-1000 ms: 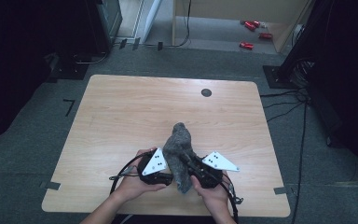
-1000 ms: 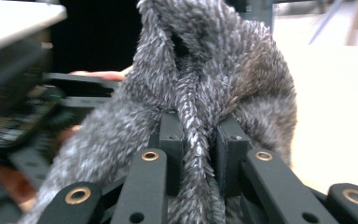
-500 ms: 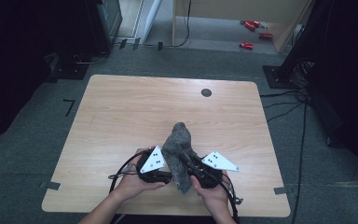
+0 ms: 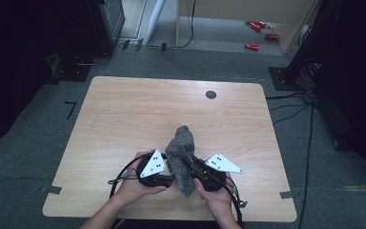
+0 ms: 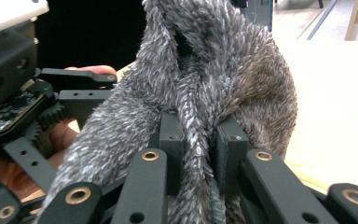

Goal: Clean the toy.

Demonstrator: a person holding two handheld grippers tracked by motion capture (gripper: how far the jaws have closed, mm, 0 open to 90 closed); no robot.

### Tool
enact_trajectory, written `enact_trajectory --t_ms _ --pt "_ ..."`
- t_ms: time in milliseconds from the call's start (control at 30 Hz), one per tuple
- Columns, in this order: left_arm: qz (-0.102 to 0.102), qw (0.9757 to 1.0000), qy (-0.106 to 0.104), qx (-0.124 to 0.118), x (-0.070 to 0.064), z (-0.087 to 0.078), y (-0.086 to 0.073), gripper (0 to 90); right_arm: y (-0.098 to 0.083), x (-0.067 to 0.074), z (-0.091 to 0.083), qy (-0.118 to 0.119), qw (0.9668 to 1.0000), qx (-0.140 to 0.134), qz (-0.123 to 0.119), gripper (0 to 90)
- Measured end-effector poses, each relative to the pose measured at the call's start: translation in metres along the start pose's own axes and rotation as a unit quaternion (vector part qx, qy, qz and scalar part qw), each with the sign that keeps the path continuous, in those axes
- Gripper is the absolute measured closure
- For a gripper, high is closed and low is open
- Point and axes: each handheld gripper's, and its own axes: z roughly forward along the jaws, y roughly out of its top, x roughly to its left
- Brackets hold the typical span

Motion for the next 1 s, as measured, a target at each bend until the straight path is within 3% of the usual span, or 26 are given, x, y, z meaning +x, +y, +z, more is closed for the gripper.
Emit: enact_trajectory --t_ms 200,467,600,700,900,1000 --pt "-0.006 0.9999 -0.002 -0.008 0.007 -0.005 0.0 35.4 -0.001 -0.014 -0.004 -0.018 0.9997 0.001 0.016 77.3" --pt "0.007 1.0 -0.006 0.002 -0.001 0.004 0.002 35.4 0.0 -0.002 -0.001 -0.006 1.0 -0.003 0.002 77.2" --pt "-0.002 0.9999 -0.012 -0.004 0.004 0.002 0.001 35.4 -0.001 -0.008 -0.003 -0.019 0.9998 -0.002 -0.001 77.1" --pt "-0.007 0.9999 -0.009 -0.007 0.007 0.0 0.001 35.4 -0.003 -0.015 -0.003 -0.026 0.9996 -0.001 0.014 77.2" --pt "0.001 1.0 -0.004 -0.002 0.004 0.0 0.0 35.4 -0.002 0.003 -0.005 -0.023 0.9996 -0.006 -0.014 77.5" --pt "0.006 0.9999 -0.01 0.001 -0.002 0.004 0.001 35.4 -0.002 0.009 -0.004 -0.011 0.9998 -0.008 -0.014 77.4"
